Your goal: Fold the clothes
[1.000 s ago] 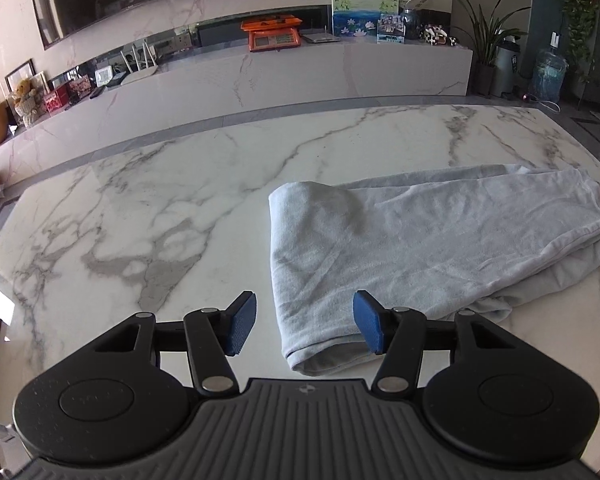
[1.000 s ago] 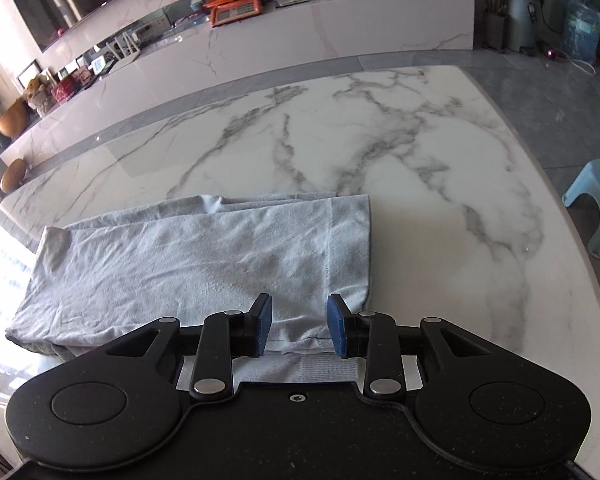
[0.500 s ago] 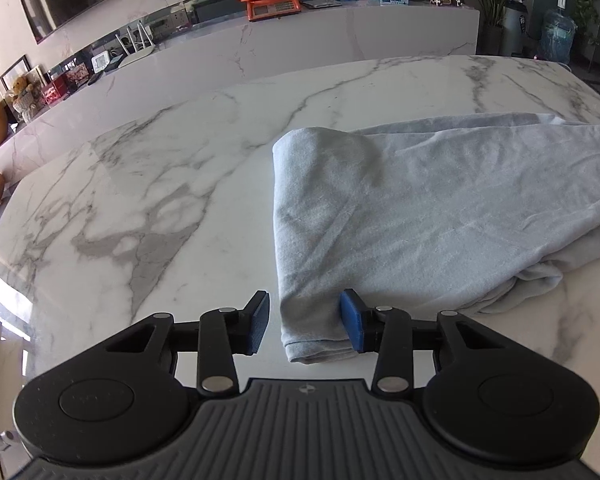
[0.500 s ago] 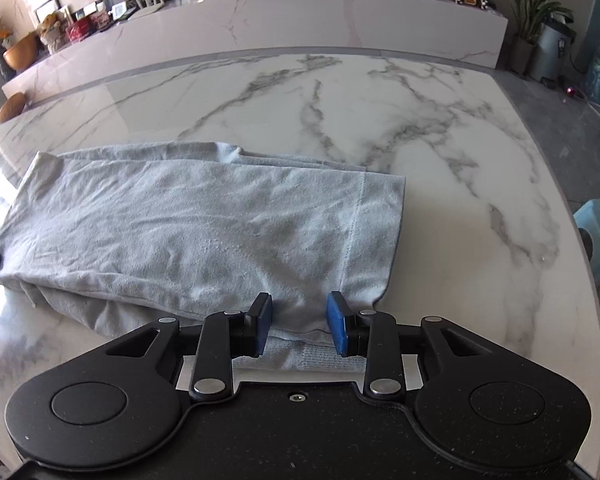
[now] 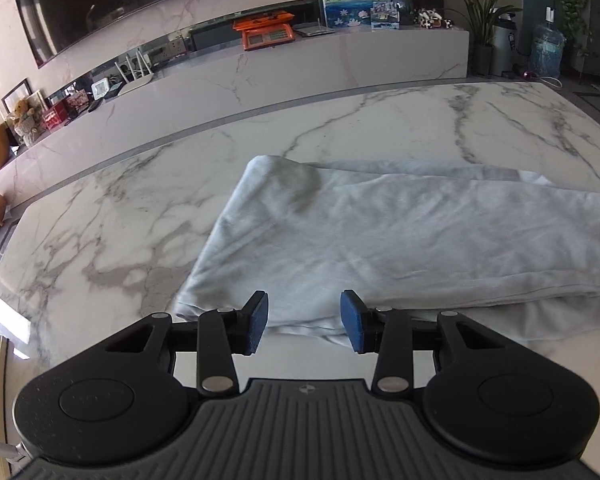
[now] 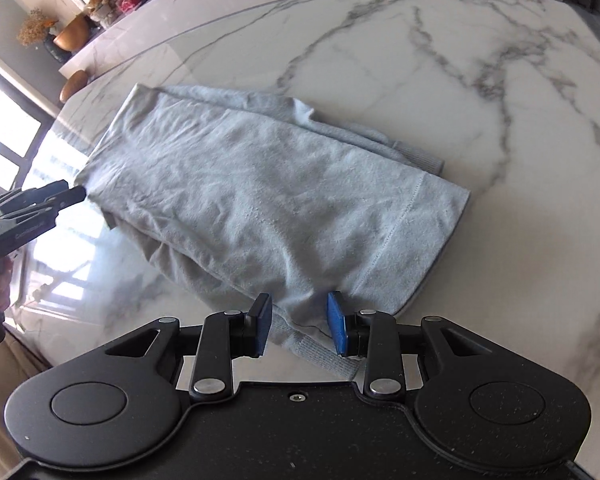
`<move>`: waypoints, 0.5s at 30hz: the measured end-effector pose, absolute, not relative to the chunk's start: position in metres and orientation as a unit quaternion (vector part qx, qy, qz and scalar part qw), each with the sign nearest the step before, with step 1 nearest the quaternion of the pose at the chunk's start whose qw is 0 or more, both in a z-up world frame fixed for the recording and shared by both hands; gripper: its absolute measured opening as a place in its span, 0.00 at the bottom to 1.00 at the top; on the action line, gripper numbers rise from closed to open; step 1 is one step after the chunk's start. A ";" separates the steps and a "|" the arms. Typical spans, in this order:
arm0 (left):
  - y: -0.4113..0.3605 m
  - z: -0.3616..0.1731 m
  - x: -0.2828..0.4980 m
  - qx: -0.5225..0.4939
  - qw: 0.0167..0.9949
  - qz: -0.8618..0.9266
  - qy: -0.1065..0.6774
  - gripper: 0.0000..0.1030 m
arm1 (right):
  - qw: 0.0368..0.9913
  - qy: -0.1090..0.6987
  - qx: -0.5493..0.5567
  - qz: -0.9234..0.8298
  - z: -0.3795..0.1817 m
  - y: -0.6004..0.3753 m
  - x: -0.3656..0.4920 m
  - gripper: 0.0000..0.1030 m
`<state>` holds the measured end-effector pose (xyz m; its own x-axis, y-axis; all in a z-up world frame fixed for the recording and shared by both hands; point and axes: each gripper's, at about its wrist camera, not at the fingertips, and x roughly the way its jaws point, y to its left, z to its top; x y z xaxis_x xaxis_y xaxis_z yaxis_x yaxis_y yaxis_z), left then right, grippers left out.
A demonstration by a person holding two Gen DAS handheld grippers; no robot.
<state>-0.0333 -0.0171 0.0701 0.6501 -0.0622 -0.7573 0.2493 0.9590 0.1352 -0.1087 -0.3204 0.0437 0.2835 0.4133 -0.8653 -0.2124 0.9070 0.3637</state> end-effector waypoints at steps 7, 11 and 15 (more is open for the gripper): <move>-0.026 0.063 -0.040 0.104 0.889 -0.114 0.431 0.37 | 0.776 0.569 0.108 0.249 0.034 -0.280 -0.125 0.30; -0.032 0.059 -0.045 0.116 0.882 -0.128 0.439 0.37 | 0.777 0.568 0.085 0.258 0.033 -0.265 -0.130 0.28; -0.036 0.064 -0.049 0.116 0.881 -0.137 0.438 0.37 | 0.784 0.559 0.041 0.265 0.043 -0.256 -0.134 0.27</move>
<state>-0.0491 -0.0364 0.0637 0.5794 -0.1407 -0.8028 0.3433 0.9355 0.0838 -0.1336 -0.2565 0.0429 0.2337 0.4608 -0.8562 -0.3699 0.8565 0.3600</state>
